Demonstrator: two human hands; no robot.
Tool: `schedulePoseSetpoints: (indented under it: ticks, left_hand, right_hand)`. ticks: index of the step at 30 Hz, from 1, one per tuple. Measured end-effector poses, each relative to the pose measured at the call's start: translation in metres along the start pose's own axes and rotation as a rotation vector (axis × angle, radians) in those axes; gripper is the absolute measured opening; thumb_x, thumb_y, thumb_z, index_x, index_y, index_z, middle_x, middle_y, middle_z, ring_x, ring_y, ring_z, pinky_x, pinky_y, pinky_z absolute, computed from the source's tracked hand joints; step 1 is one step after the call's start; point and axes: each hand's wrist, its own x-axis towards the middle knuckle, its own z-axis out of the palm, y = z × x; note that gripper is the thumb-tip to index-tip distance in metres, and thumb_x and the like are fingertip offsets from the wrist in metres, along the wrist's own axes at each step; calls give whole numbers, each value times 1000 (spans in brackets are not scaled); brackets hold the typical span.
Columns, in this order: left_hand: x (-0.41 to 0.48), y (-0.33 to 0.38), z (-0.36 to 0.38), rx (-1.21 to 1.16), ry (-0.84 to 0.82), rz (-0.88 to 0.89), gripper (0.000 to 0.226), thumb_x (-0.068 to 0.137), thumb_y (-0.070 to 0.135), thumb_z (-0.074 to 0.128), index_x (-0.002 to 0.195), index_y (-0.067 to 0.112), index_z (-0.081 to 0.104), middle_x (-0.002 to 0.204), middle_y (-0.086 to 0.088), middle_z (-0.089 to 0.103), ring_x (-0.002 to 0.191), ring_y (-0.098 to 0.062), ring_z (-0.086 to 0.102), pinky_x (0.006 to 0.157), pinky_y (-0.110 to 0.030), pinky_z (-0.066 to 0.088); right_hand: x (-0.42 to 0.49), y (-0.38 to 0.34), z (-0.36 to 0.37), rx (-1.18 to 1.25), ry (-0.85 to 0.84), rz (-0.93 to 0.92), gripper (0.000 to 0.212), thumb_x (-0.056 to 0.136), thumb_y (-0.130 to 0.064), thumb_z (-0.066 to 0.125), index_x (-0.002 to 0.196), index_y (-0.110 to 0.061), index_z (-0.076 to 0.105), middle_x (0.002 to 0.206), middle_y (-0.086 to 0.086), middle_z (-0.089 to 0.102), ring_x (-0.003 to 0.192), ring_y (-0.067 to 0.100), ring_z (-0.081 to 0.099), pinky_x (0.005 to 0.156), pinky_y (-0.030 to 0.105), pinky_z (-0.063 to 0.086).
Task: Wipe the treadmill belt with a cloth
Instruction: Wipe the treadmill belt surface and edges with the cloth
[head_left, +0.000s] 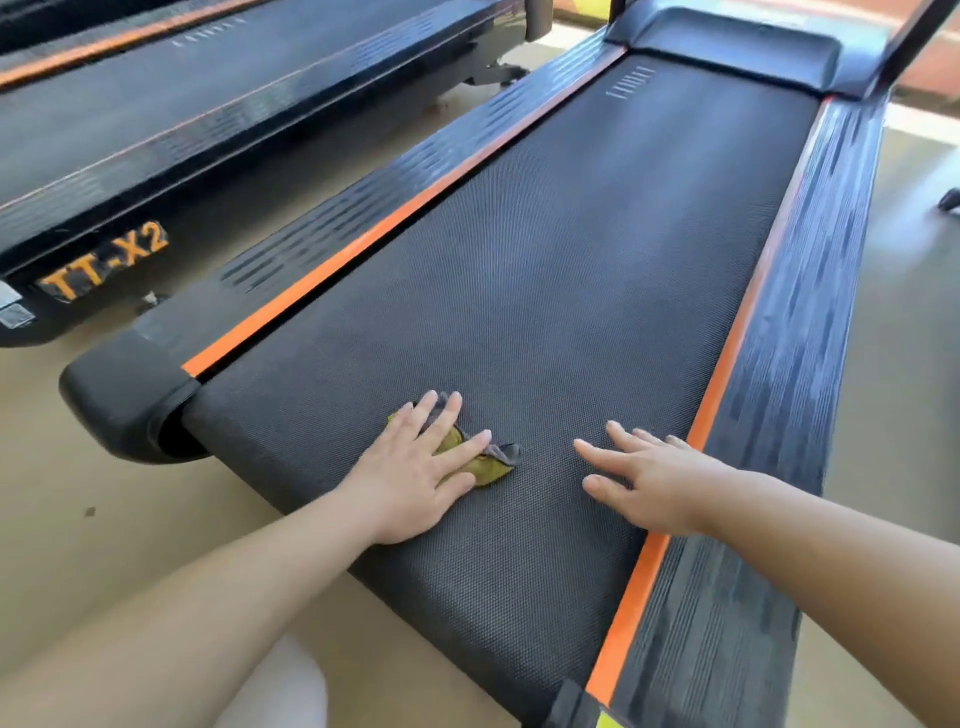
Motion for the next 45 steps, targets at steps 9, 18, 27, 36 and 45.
schedulePoseSetpoints:
  ticks: [9, 18, 27, 36, 45]
  left_hand:
    - [-25, 83, 16, -45, 150, 126, 56, 109, 37, 20, 160, 17, 24, 170, -8, 9, 157, -30, 6, 127, -46, 11]
    - [17, 70, 10, -174, 114, -123, 73, 100, 64, 5, 162, 25, 6, 170, 3, -14, 153, -15, -26, 127, -41, -9]
    - [25, 105, 12, -166, 159, -102, 66, 104, 46, 8, 160, 17, 28, 170, -9, 11, 157, -29, 3, 127, -45, 8]
    - [52, 82, 7, -9, 181, -61, 63, 105, 40, 8, 162, 16, 18, 171, -6, 4, 157, -24, -6, 127, -42, 0]
    - [61, 106, 8, 87, 215, 366, 58, 105, 34, 26, 155, 8, 36, 163, -16, 31, 153, -30, 25, 125, -43, 18]
  right_hand:
    - [5, 29, 6, -32, 29, -11, 59, 106, -56, 11, 161, -40, -1, 170, -2, -7, 156, 18, -10, 127, 43, -3]
    - [8, 38, 10, -12, 55, -16, 62, 105, -57, 8, 162, -35, 0, 170, -3, -6, 156, 17, -12, 127, 42, -4]
    - [4, 39, 10, -38, 35, -14, 61, 105, -57, 7, 162, -36, -1, 170, -3, -11, 156, 18, -14, 127, 43, -5]
    - [-4, 72, 16, -32, 93, 62, 61, 106, -54, 8, 162, -32, -3, 169, -3, -15, 155, 15, -17, 127, 40, -8]
    - [-2, 76, 9, -54, 161, 28, 61, 107, -51, 11, 163, -27, 1, 170, 0, -9, 156, 17, -13, 127, 39, -4]
